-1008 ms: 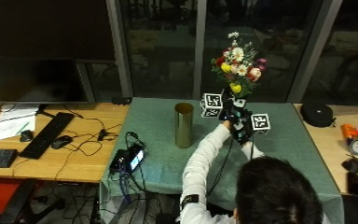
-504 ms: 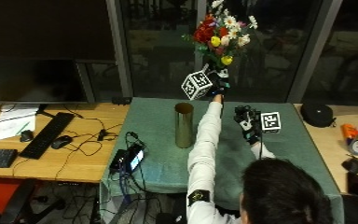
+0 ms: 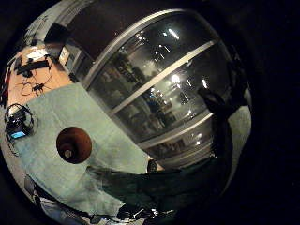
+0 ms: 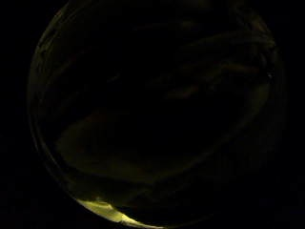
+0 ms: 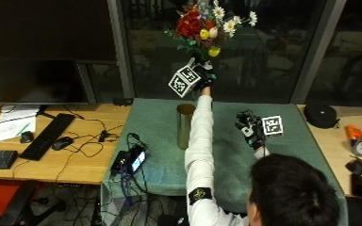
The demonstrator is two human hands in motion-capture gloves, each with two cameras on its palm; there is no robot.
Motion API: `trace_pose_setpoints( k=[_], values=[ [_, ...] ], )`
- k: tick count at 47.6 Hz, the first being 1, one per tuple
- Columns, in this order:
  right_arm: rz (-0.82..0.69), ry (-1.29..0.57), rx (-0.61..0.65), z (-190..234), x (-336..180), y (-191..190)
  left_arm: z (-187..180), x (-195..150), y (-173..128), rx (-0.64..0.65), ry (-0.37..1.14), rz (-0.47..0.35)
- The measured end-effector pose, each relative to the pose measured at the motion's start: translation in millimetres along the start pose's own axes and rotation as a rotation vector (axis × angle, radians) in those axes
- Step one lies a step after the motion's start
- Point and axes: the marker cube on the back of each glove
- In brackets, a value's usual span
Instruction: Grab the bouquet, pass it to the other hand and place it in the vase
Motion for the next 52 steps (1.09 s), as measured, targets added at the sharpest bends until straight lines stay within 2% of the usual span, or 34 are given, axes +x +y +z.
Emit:
trace_pose_setpoints(
  k=[2,5,12,15,19,23,29,33,36,40,41,44,46,49,52],
  values=[
    [-0.019,0.004,-0.003,0.8,2.7,0.4,-2.5,-1.0,-5.9,0.004,-0.006,-0.002],
    [0.03,0.038,-0.001,1.2,6.7,3.6,-4.4,-5.1,-13.9,0.007,-0.011,-0.017],
    [0.083,0.024,-0.017,7.3,6.1,11.0,-1.4,-24.9,-30.3,-0.008,0.038,-0.085],
    [0.131,0.043,-0.02,7.1,9.0,14.8,0.6,-35.3,-32.8,-0.03,0.043,-0.104],
    [0.09,0.046,-0.025,6.1,8.5,15.5,7.4,-54.8,-35.5,-0.048,0.028,-0.12],
    [0.133,0.079,-0.023,5.0,10.9,17.9,11.6,-71.6,-36.3,-0.065,0.036,-0.143],
    [-0.036,0.027,-0.026,9.5,13.9,11.7,16.5,-101.5,-33.8,-0.111,0.048,-0.175],
    [0.081,0.065,-0.022,11.5,21.6,15.5,21.1,-121.3,-29.0,-0.16,0.04,-0.169],
    [0.152,0.102,-0.035,12.3,25.8,19.9,15.9,-135.6,-19.8,-0.24,0.018,-0.155],
    [0.143,0.115,-0.06,13.2,32.8,25.4,-7.8,-155.8,-1.1,-0.4,-0.065,-0.065],
    [0.138,0.118,-0.064,13.0,35.5,26.8,-15.3,-160.7,8.1,-0.484,-0.069,-0.094],
    [0.147,0.138,-0.075,10.7,40.3,33.4,-39.9,-190.8,44.5,-0.788,-0.08,-0.27],
    [0.138,0.121,-0.082,10.1,39.4,37.9,-55.2,-216.7,62.9,-0.905,-0.091,-0.304],
    [0.132,0.102,-0.086,9.3,43.4,43.2,-72.3,-244.4,79.3,-0.98,-0.059,-0.241],
    [0.17,0.166,-0.083,5.3,36.8,47.5,-81.7,-256.4,83.7,-0.981,-0.036,-0.188]
  ],
)
